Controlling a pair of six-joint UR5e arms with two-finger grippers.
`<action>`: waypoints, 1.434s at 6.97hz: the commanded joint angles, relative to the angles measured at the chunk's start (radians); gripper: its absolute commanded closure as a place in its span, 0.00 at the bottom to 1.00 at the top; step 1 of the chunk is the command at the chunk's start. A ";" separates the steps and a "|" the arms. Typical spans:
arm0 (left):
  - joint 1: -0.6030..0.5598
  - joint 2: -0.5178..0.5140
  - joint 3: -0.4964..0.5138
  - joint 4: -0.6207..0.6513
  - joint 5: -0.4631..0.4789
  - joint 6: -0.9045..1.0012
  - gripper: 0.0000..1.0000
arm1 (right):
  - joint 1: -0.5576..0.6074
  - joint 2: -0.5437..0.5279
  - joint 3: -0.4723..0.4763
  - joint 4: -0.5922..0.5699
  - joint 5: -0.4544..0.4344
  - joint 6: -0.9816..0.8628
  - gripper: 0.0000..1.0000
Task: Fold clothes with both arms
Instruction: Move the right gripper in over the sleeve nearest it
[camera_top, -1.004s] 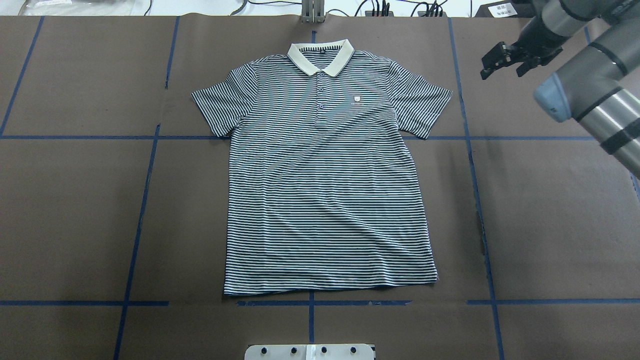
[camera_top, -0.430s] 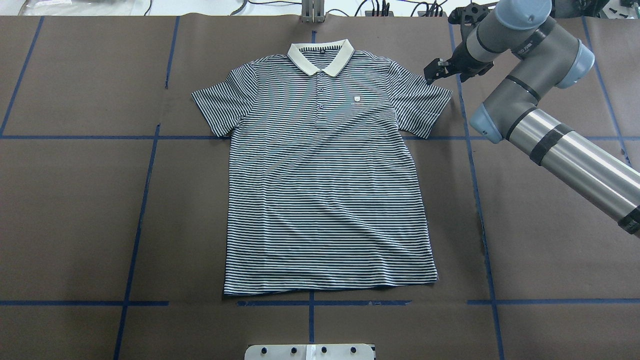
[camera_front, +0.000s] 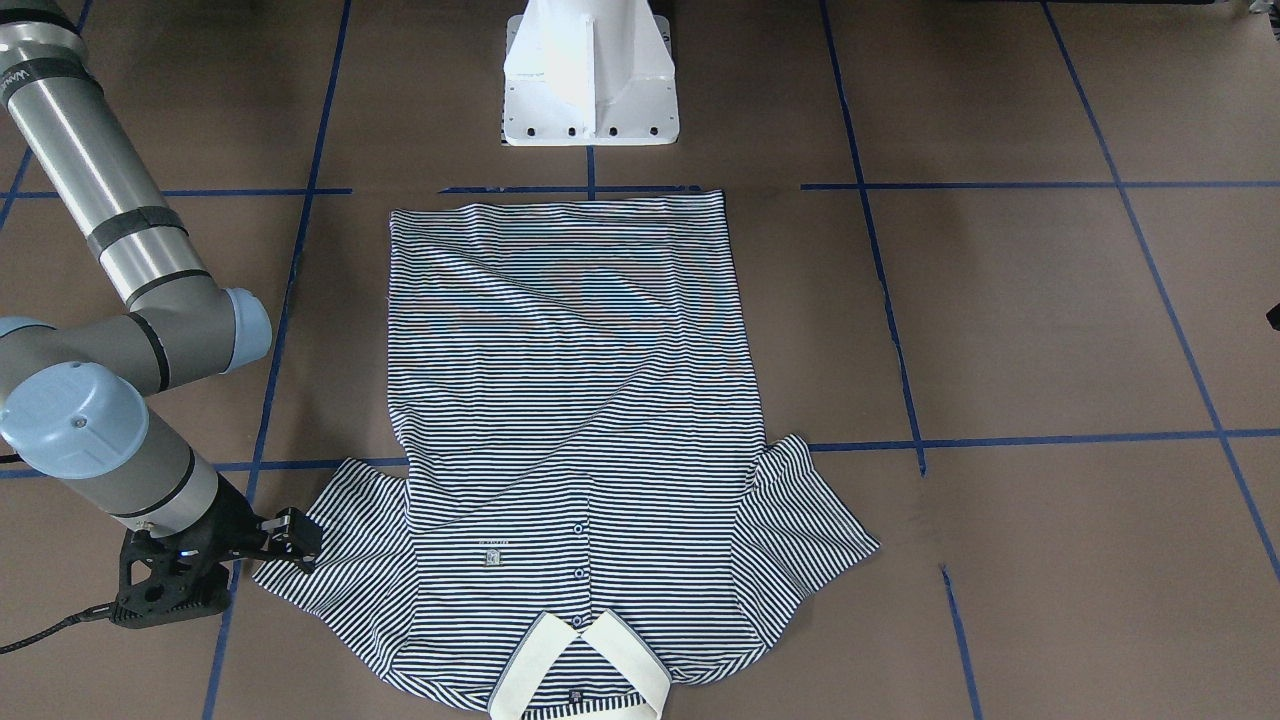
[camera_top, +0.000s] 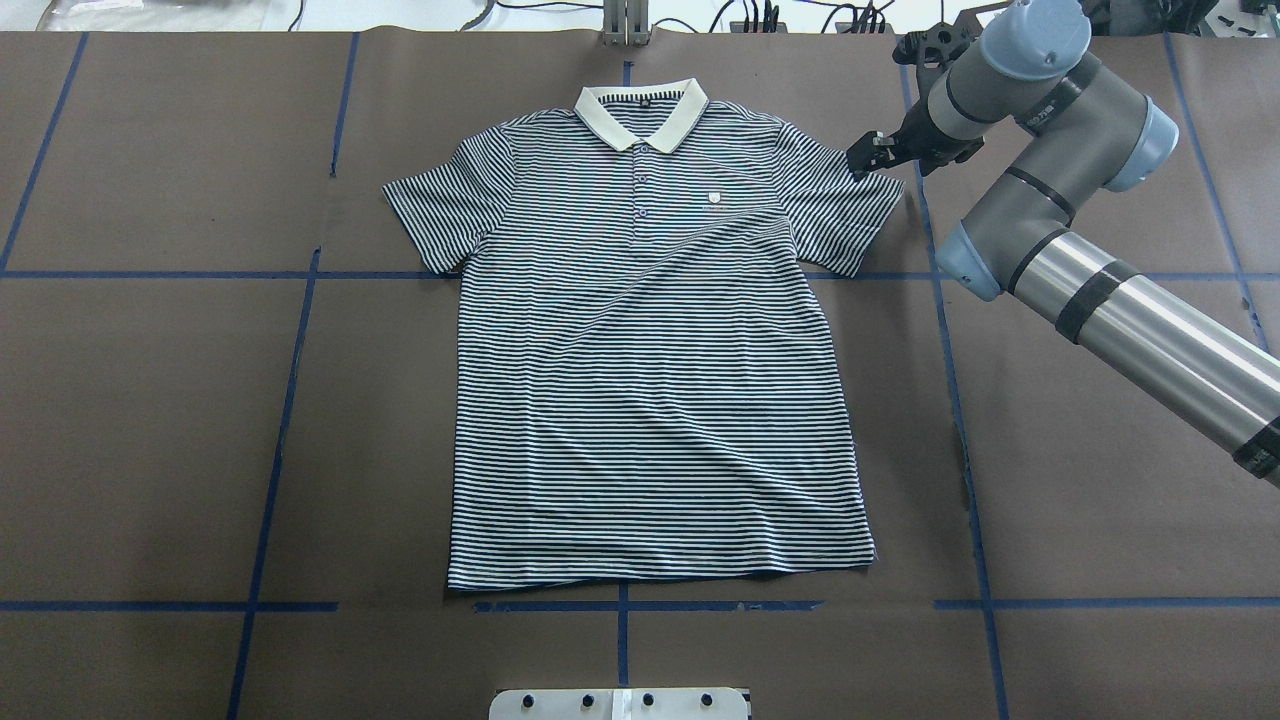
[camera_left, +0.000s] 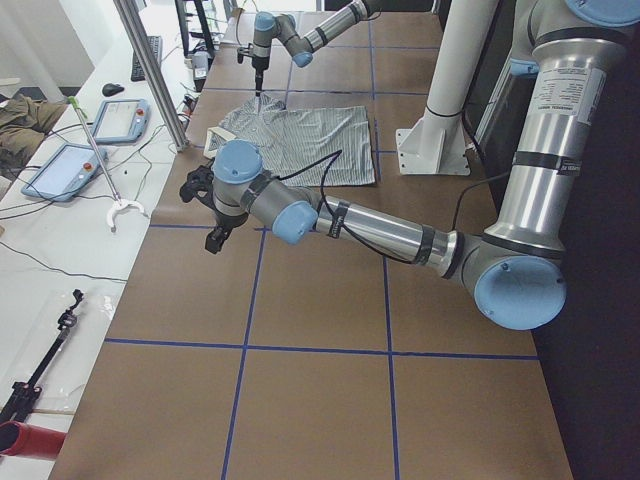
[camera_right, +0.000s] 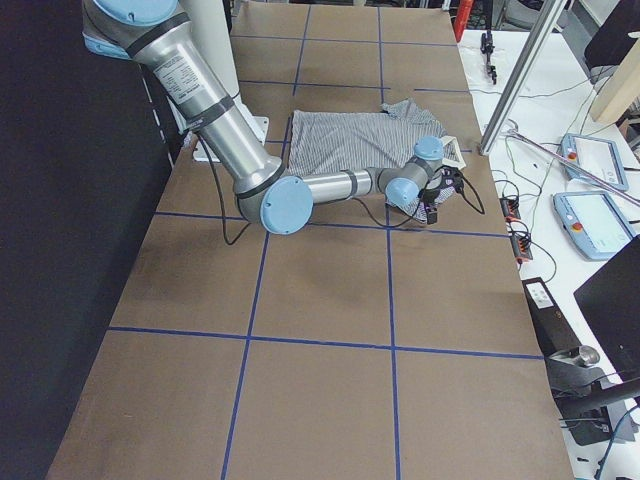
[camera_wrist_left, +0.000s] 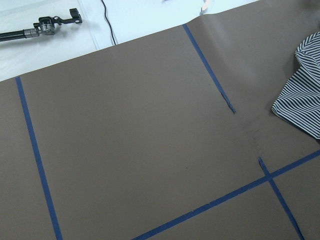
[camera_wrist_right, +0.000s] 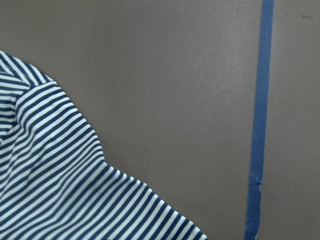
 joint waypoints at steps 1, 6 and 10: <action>-0.001 0.001 -0.002 0.001 -0.008 0.000 0.00 | -0.003 -0.006 -0.003 -0.004 -0.001 -0.003 0.29; -0.001 -0.008 0.003 0.006 -0.009 0.000 0.00 | -0.001 0.008 0.022 -0.041 0.002 -0.023 1.00; -0.001 -0.006 0.005 0.004 -0.009 0.000 0.00 | -0.021 0.069 0.143 -0.046 0.097 -0.008 1.00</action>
